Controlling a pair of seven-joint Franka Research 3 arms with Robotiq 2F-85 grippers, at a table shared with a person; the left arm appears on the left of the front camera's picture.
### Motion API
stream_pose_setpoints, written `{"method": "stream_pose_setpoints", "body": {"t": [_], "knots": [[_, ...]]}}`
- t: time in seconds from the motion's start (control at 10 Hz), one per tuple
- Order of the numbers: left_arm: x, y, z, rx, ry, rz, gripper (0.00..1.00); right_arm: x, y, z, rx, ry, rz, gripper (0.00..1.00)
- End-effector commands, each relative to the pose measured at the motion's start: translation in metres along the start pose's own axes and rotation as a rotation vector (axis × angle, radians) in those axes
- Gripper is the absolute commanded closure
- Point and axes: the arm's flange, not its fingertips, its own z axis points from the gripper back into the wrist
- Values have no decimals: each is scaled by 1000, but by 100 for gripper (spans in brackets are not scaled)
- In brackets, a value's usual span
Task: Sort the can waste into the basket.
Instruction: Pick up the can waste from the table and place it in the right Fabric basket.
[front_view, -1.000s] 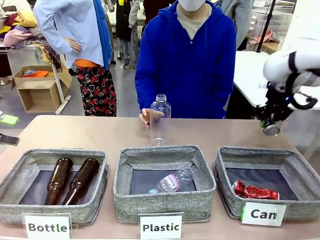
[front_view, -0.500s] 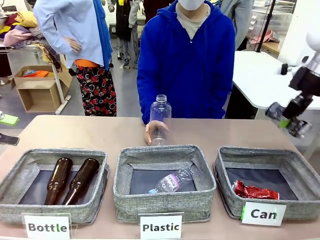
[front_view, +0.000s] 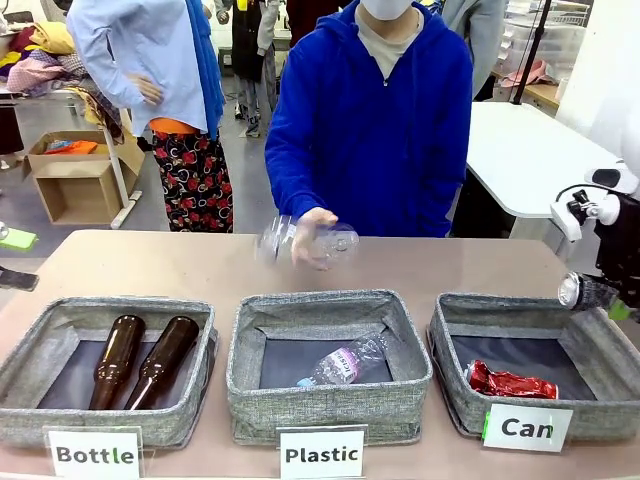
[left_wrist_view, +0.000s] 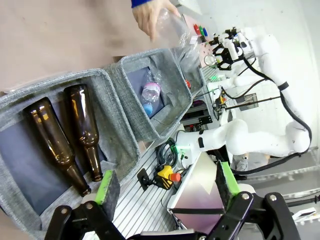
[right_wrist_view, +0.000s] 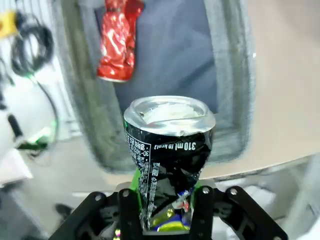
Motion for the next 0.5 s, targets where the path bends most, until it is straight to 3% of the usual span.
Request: {"method": "stream_pose_setpoints", "body": {"t": [0.0,0.4], "knots": [[-2,1,1,-5,3,-10,0,-6,3,-1,-67,-101,114,100],[-2,1,1,-5,3,-10,0,-4,-2,2,-18,-169,93,100]]}}
